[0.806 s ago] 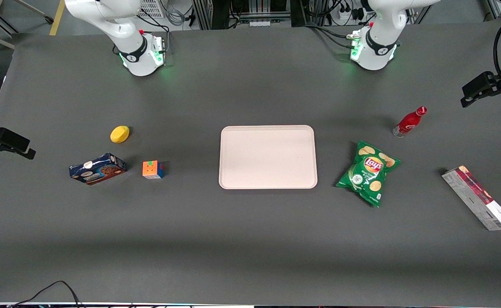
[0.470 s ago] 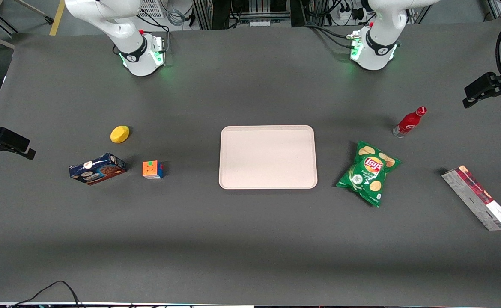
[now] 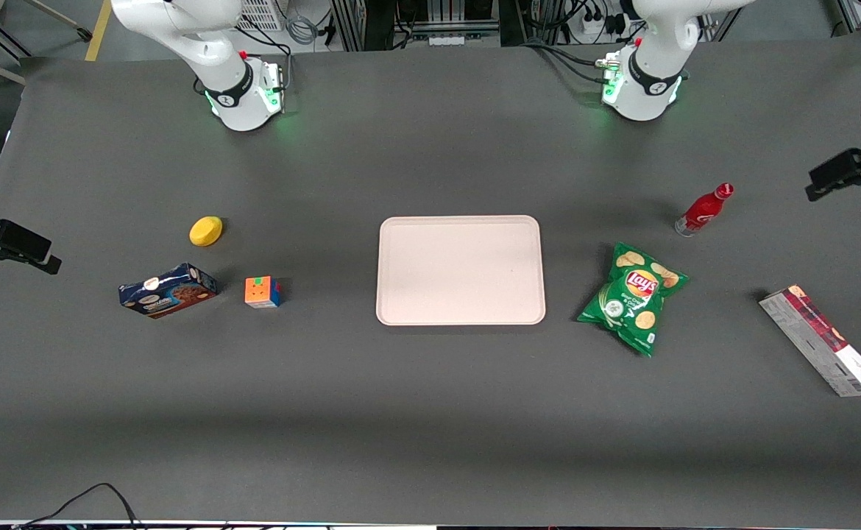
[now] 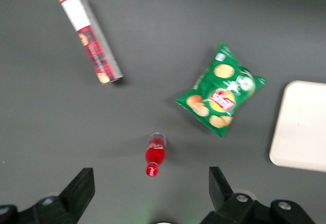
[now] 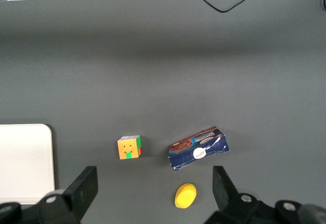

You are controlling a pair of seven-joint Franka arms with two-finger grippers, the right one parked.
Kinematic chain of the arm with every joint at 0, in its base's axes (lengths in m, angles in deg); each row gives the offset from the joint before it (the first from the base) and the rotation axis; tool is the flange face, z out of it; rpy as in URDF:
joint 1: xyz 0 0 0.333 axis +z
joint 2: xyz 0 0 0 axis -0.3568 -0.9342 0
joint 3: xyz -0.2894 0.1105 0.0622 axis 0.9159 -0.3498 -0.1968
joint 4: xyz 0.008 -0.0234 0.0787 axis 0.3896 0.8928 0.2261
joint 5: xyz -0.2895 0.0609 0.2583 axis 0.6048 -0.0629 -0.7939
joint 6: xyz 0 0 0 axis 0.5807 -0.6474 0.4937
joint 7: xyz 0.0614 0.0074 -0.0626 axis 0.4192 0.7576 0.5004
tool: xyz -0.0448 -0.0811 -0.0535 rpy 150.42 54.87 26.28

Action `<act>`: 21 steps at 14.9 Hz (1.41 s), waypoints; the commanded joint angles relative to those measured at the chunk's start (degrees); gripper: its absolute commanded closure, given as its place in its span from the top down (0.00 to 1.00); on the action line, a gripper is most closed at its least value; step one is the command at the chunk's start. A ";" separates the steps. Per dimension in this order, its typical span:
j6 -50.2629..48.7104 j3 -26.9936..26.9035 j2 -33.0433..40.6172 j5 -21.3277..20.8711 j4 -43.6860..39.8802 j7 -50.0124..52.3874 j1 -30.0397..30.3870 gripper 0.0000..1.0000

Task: Place red cookie box on tray
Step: 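Move the left gripper toward the long red-and-white cookie box, then lower the open left gripper over the cookie box and close on it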

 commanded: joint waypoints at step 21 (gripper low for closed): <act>50.64 -23.84 -33.38 11.84 8.33 0.33 -3.66 1.00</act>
